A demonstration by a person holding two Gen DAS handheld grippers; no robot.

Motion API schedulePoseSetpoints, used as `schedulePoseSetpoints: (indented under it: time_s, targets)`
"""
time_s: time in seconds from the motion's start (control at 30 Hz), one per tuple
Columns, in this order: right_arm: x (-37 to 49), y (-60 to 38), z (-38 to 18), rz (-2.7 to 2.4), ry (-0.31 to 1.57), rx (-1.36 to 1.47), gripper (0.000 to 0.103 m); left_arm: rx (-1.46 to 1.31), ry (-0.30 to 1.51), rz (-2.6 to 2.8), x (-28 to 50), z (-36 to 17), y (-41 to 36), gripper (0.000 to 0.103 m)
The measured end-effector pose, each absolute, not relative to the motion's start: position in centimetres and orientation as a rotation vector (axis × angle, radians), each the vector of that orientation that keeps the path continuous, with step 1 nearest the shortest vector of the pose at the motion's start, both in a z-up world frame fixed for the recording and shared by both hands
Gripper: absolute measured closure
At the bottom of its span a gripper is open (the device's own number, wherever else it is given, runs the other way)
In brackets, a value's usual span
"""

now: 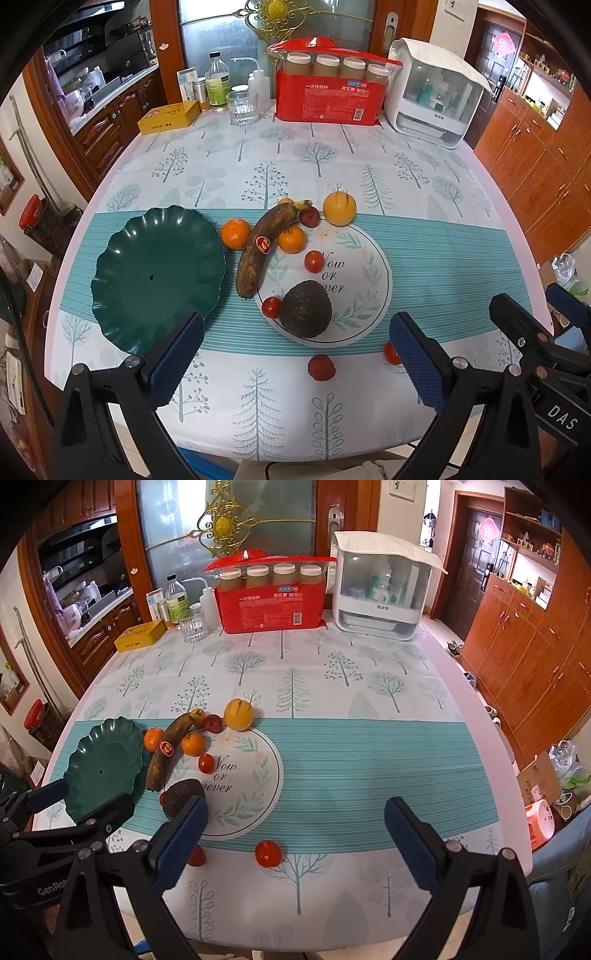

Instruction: Organize fruits

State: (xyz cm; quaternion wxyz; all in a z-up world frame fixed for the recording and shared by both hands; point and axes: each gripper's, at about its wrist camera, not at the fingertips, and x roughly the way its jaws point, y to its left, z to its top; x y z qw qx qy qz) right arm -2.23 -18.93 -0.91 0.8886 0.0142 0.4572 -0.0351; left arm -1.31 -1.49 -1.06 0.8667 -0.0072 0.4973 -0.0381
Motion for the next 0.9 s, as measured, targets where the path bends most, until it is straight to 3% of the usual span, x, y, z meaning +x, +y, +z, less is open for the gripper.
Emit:
schedulePoseSetpoints:
  time_s: [0.9]
  targets:
    - [-1.7, -18.7, -2.4, -0.053, 1.004, 0.014, 0.006, -0.006, 1.094, -0.067, -0.8, -3.0, -1.4, 0.003]
